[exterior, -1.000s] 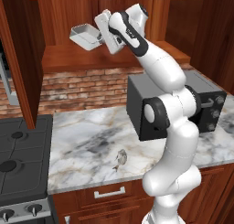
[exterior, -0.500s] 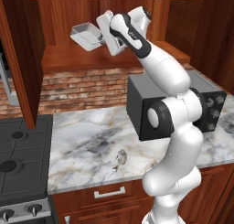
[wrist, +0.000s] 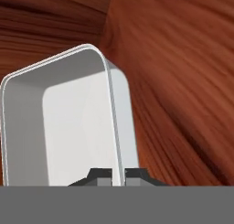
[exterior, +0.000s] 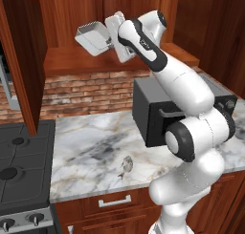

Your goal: Retrieve the tupperware from the cabinet, then place the raw meat into the tupperware to avoid contamination.

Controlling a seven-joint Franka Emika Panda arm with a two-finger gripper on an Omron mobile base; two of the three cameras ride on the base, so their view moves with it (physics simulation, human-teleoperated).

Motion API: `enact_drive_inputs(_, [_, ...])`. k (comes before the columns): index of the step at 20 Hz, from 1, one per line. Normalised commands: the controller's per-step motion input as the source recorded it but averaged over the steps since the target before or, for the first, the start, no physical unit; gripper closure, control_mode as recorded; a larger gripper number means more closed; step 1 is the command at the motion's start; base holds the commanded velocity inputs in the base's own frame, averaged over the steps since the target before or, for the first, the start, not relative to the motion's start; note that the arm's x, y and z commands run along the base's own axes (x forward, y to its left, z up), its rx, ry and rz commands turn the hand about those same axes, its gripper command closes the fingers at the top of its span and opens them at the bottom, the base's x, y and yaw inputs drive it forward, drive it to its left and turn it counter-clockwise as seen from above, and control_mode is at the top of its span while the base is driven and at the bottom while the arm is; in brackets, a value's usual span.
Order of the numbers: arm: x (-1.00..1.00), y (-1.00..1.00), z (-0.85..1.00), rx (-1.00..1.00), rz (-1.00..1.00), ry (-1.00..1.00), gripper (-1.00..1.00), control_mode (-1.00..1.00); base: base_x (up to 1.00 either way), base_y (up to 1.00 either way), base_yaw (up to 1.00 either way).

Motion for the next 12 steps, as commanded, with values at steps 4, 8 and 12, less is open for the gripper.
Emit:
enact_drive_inputs(4, [-0.81, -0.04, 0.00, 0.04, -0.05, -0.06, 1.00, -1.00, 0.00, 0.00, 0.00])
enact_drive_inputs(8, [-0.84, -0.13, 0.00, 0.04, -0.06, -0.02, 1.00, -1.00, 0.00, 0.00, 0.00])
enact_drive_inputs(12, [-0.94, -0.16, 0.00, 0.03, -0.05, -0.01, 1.00, -1.00, 0.00, 0.00, 0.00])
